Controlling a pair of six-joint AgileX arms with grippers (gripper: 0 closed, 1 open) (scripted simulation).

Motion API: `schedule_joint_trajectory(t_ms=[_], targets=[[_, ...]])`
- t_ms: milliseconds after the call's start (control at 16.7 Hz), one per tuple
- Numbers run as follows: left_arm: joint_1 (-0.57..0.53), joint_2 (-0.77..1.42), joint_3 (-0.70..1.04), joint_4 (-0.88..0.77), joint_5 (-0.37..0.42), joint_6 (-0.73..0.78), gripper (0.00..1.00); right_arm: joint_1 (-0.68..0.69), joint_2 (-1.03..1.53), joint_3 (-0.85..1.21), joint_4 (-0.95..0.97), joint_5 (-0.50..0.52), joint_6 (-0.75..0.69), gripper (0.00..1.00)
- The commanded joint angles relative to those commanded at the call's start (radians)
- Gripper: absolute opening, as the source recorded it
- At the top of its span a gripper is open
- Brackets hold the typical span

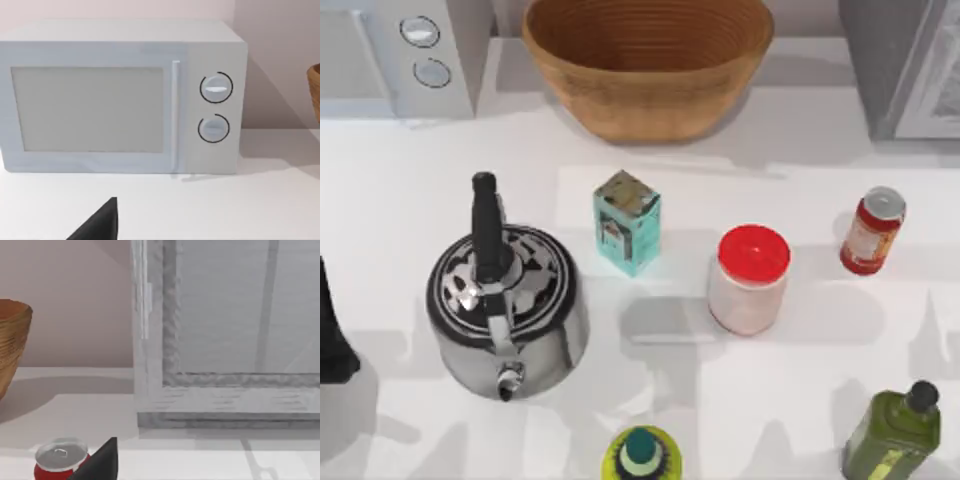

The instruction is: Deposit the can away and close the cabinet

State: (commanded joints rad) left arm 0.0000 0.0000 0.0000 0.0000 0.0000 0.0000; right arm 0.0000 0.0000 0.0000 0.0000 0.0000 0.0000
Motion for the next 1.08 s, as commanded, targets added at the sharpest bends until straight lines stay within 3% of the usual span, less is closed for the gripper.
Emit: schedule_joint_trajectory(t_ms=[240, 480, 1080], targets=[[0.0, 0.0, 0.0, 0.0, 0.0, 0.0, 1.0, 0.014, 0.033, 0.014, 0.02, 0.011, 0.005, 1.0], [0.0, 0.0, 0.0, 0.0, 0.0, 0.0, 1.0, 0.078, 0.221, 0.08, 0.12, 0.076, 0.033, 1.0], [0.0, 0.0, 0.0, 0.0, 0.0, 0.0, 1.0, 0.308, 1.231, 0.295, 0.511, 0.334, 0.18, 1.0]])
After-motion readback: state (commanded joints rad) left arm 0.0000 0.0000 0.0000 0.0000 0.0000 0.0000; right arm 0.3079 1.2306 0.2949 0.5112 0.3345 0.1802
